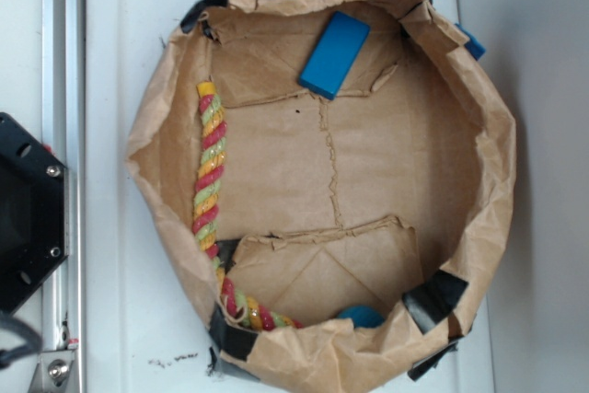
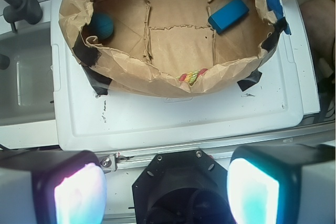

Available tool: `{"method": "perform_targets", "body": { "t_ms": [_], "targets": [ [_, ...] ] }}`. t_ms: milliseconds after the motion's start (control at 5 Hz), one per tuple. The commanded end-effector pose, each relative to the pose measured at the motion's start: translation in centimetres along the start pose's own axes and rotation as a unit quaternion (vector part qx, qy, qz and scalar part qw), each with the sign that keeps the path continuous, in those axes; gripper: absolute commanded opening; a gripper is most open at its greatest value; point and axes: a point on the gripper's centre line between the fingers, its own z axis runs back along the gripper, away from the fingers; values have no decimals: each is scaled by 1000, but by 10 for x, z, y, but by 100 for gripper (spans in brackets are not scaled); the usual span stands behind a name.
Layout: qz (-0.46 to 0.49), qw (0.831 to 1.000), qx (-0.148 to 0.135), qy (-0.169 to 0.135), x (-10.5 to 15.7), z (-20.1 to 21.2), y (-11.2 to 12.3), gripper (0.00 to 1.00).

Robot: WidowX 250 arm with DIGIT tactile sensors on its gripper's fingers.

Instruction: Grab the blue block.

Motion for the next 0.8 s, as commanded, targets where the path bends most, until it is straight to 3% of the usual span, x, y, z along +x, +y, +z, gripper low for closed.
{"method": "perform_targets", "body": {
  "t_ms": [0,400,600],
  "targets": [
    [0,1000,0,0,0,0,0,100],
    [105,994,-1,9,97,-26,17,100],
    [216,976,1,-18,118,-41,32,100]
  ]
}}
